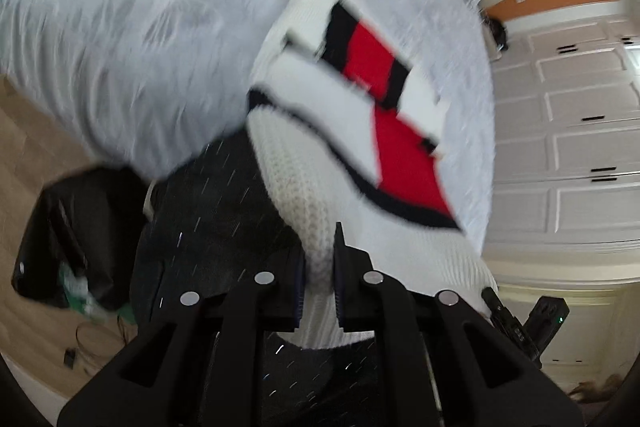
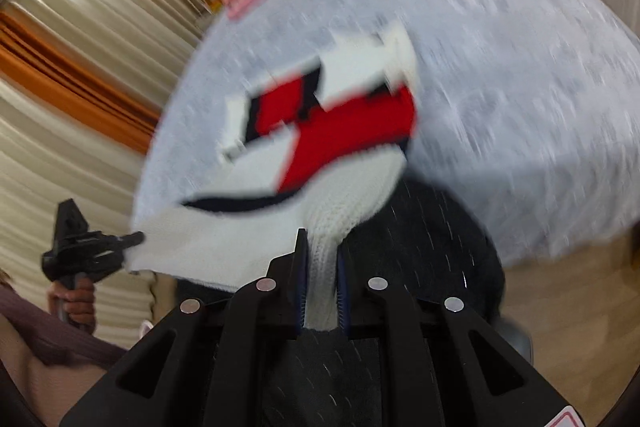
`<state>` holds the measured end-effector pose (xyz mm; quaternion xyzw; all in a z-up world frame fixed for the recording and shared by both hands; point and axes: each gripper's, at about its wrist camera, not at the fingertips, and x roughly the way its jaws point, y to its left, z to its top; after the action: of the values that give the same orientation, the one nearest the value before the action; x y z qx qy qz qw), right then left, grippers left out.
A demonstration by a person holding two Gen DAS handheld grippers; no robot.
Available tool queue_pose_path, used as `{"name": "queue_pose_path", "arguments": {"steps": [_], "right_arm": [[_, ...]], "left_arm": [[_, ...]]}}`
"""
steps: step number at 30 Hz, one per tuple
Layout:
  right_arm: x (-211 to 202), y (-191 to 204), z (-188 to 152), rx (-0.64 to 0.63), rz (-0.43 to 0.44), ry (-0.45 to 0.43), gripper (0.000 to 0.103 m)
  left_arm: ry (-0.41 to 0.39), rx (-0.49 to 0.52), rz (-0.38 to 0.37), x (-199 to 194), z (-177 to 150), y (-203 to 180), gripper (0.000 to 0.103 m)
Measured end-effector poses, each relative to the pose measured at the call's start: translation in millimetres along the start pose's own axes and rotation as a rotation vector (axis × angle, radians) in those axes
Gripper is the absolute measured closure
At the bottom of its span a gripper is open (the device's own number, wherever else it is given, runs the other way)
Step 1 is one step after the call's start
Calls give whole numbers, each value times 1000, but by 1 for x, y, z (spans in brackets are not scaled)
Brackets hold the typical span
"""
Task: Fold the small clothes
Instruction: 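Grasp the sweater hem with both grippers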
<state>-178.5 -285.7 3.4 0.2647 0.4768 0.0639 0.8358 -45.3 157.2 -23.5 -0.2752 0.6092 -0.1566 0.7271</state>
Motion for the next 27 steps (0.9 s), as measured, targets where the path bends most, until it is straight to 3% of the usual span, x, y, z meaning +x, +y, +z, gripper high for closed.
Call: {"name": "queue_pose_path", "arguments": {"steps": [5, 7, 10, 13, 15, 17, 20, 21, 22, 23, 24, 26, 27], "right_arm": [[35, -5, 119, -16, 48, -151, 92], [61, -13, 157, -8, 44, -154, 91], [130, -31, 212, 10, -37, -114, 91], [189, -53, 240, 49, -85, -63, 91], [215, -65, 252, 70, -95, -35, 91], [232, -70, 259, 64, -133, -21, 91], [233, -73, 260, 60, -136, -29, 84], [232, -71, 259, 38, -142, -33, 84], [231, -71, 257, 26, -147, -31, 76], [228, -69, 251, 2, -163, -23, 64], [225, -68, 243, -22, -168, -19, 60], [221, -66, 226, -43, -132, -14, 59], [219, -65, 219, -37, -105, -9, 59]], "left_arm": [[-128, 137, 38, 20, 96, -60, 92], [-164, 161, 68, 41, 138, -76, 92], [-192, 154, 145, 84, 192, -86, 91], [-206, 157, 282, 141, 237, -85, 90], [-198, 137, 328, 171, 255, -75, 90], [-151, 78, 325, 200, 270, -58, 88], [-136, 60, 313, 207, 273, -48, 86], [-144, 65, 292, 204, 272, -46, 82], [-151, 76, 270, 199, 271, -44, 79], [-152, 78, 273, 195, 269, -42, 68], [-160, 78, 274, 188, 265, -41, 59], [-194, 83, 254, 169, 253, -37, 54], [-195, 85, 239, 164, 248, -36, 45]]}}
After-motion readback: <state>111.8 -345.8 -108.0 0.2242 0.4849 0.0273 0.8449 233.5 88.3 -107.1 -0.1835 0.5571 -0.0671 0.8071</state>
